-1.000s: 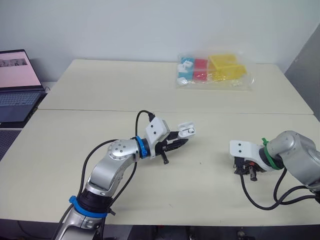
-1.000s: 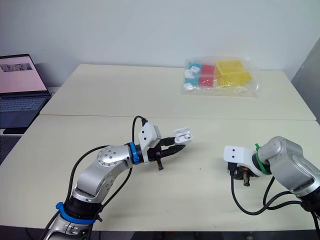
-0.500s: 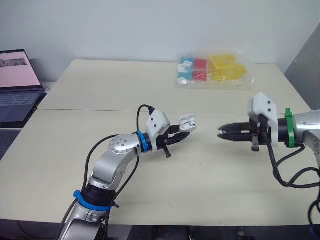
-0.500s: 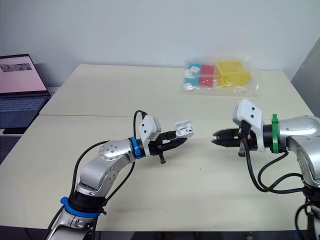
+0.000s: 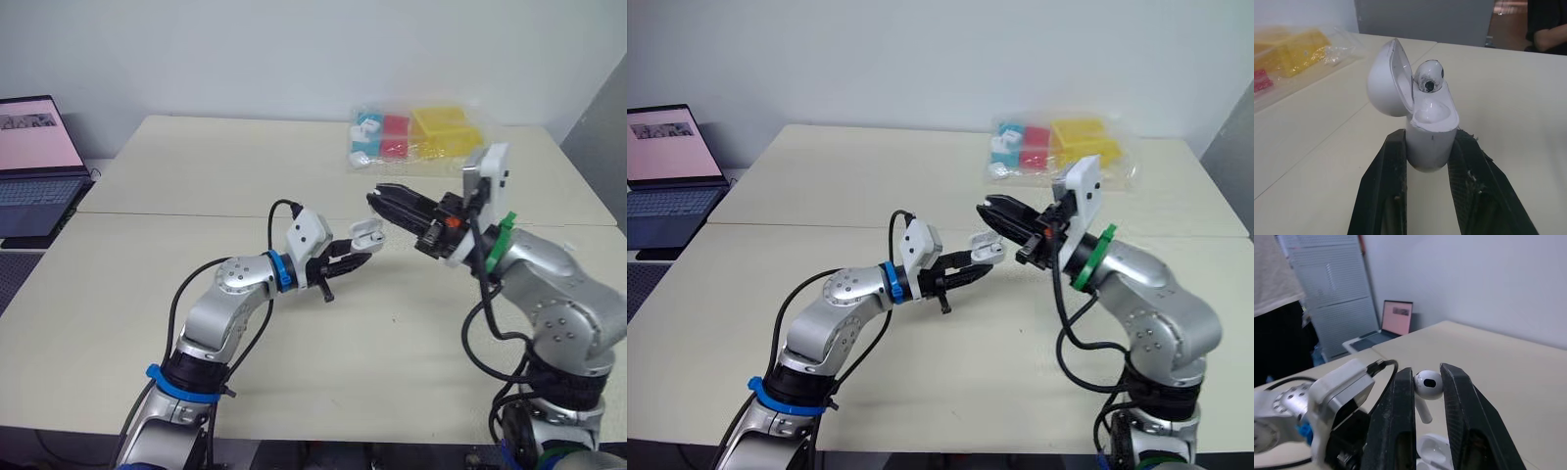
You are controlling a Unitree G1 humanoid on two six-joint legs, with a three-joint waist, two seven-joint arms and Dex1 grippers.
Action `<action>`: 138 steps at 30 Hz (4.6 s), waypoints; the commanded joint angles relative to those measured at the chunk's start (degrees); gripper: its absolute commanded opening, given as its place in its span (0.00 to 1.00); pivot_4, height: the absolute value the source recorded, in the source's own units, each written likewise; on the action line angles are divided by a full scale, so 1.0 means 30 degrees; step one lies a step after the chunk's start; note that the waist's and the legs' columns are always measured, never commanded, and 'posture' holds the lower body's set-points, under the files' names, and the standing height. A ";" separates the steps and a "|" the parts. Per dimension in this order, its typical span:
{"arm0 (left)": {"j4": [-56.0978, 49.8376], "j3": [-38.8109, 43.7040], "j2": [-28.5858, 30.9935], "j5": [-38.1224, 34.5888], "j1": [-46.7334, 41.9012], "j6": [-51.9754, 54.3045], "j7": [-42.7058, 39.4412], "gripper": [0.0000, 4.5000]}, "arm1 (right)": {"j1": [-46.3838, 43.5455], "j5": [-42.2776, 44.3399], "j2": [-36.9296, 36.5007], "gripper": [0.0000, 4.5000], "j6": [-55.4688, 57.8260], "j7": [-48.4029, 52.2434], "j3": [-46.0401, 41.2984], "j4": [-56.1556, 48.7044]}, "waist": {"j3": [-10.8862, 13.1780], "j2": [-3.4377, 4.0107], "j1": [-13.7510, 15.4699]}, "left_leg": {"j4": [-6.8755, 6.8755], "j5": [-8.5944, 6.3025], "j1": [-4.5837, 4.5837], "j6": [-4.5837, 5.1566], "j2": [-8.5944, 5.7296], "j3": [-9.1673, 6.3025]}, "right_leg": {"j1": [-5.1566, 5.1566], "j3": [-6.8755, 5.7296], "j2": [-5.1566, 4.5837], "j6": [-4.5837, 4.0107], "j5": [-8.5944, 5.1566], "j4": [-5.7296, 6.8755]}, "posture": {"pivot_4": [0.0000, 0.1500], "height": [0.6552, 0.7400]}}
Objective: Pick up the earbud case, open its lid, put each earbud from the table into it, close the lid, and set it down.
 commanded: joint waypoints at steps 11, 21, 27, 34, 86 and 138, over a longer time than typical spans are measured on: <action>0.0026 0.0693 0.0100 -0.0505 -0.0598 -0.0324 -0.0492 0.17 | 0.2698 -0.2879 -0.0103 0.09 -0.5475 -0.1026 0.3486 0.0263 | 0.0000 0.0000 -0.0010 | 0.0000 0.0002 0.0010 0.0002 0.0008 0.0012 | -0.0002 -0.0009 0.0021 0.0000 0.0000 0.0002 | 1.00 1.00; -0.0066 0.0658 0.0184 -0.0671 -0.0583 -0.0155 -0.0545 0.17 | 0.3725 -0.4119 -0.0209 0.09 -0.7659 -0.0875 0.4773 0.1064 | 0.0000 0.0000 -0.0009 | -0.0001 0.0001 0.0007 0.0002 0.0005 0.0016 | -0.0002 -0.0009 0.0022 0.0001 -0.0001 -0.0001 | 1.00 1.00; -0.0393 0.0637 0.0246 -0.0761 -0.0503 0.0054 -0.0473 0.17 | 0.3947 -0.4725 -0.0195 0.09 -0.8573 -0.0804 0.5209 0.1560 | 0.0000 0.0000 -0.0009 | -0.0002 0.0001 0.0006 0.0003 0.0007 0.0008 | -0.0002 -0.0006 0.0022 0.0002 -0.0002 -0.0001 | 1.00 1.00; -0.0652 0.0656 0.0232 -0.0895 -0.0505 0.0348 -0.0354 0.17 | 0.4025 -0.5495 -0.0019 0.09 -0.9632 -0.0887 0.5701 0.2202 | 0.0000 0.0000 -0.0008 | -0.0001 0.0002 0.0007 0.0003 0.0007 0.0008 | -0.0002 -0.0005 0.0022 0.0001 -0.0001 -0.0001 | 1.00 1.00; -0.1380 0.0405 0.0759 -0.0956 -0.0177 0.0567 -0.0900 0.17 | -0.2350 -0.0630 -1.0067 0.59 -0.3901 0.4704 0.1526 0.4127 | 0.0002 0.0000 -0.0016 | -0.0007 0.0002 0.0009 0.0007 0.0016 0.0025 | 0.0012 -0.0016 0.0026 0.0000 -0.0005 -0.0049 | 1.00 1.00; -0.1963 -0.0276 0.1372 -0.0755 0.0276 0.0663 -0.1391 0.17 | -1.0887 -0.5310 -0.8288 0.00 -0.2467 1.4522 0.9292 1.2061 | 0.0005 0.0005 -0.0002 | -0.0025 -0.0002 -0.0039 0.0007 0.0008 0.0008 | -0.0033 -0.0013 -0.0028 -0.0009 0.0000 -0.0062 | 1.00 1.00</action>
